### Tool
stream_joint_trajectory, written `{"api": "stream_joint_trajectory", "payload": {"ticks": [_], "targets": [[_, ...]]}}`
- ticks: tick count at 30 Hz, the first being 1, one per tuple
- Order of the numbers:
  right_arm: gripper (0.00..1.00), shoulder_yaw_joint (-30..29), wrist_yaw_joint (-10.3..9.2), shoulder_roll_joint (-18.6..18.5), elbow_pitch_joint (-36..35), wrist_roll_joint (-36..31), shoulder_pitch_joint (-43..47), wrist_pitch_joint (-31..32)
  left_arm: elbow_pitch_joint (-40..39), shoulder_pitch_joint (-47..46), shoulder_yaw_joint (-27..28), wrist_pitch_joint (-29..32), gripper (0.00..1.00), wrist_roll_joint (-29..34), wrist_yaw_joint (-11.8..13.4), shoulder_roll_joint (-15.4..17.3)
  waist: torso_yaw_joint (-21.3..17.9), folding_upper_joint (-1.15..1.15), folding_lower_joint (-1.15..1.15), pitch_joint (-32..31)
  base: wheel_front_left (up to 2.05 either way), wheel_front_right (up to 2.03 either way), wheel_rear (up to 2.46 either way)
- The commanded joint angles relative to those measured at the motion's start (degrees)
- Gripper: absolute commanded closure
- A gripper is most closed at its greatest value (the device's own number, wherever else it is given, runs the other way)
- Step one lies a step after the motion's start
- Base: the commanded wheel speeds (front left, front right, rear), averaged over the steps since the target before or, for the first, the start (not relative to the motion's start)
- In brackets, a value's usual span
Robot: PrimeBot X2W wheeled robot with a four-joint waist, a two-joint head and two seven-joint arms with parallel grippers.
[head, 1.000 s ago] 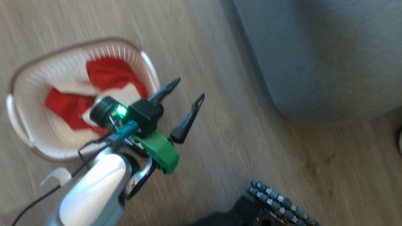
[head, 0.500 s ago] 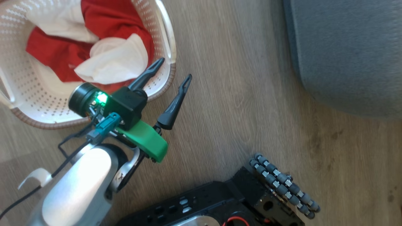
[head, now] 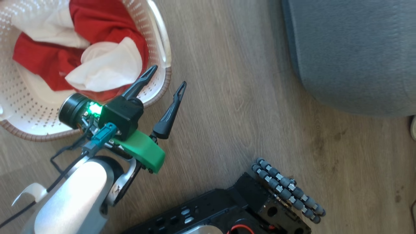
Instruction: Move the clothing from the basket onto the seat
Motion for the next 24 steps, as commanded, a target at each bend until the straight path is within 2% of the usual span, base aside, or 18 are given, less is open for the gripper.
{"api": "stream_joint_trajectory", "payload": {"ticks": [1, 6, 14, 20, 24], "targets": [[0.0, 0.4, 0.4, -1.8, -1.1, -0.1, 2.3, -0.6, -1.8, 1.0, 1.1, -0.3, 0.0, 0.1, -0.1, 0.4, -0.7, 0.0, 0.0, -1.5, 0.0, 0.0, 0.0], [0.0, 5.3, 0.4, -3.1, -2.1, -0.8, 6.9, -0.6, 0.6, 1.0, 0.8, -2.1, 0.0, -1.4, -0.5, -1.1, -1.2, 0.0, 0.0, -7.1, 0.0, 0.0, 0.0], [0.0, 11.7, 0.4, -6.5, -11.8, -1.9, 20.0, -0.7, 7.8, 3.3, 0.0, -7.3, 0.0, -4.7, -1.5, -4.2, -0.3, 0.0, 0.0, -20.0, 0.0, 0.0, 0.0], [0.0, 12.7, 0.4, -8.0, -21.4, -3.8, 30.0, -0.7, 13.2, 5.3, 1.1, -12.1, 0.0, -7.1, -1.2, -6.4, 3.4, 0.0, 0.0, -28.9, 0.0, 0.0, 0.0], [0.0, 12.4, 0.4, -8.3, -26.7, -3.9, 35.4, -0.7, 15.6, 6.1, 2.3, -14.6, 0.0, -7.9, -0.5, -6.8, 6.4, 0.0, 0.0, -32.3, 0.0, 0.0, 0.0]]}}
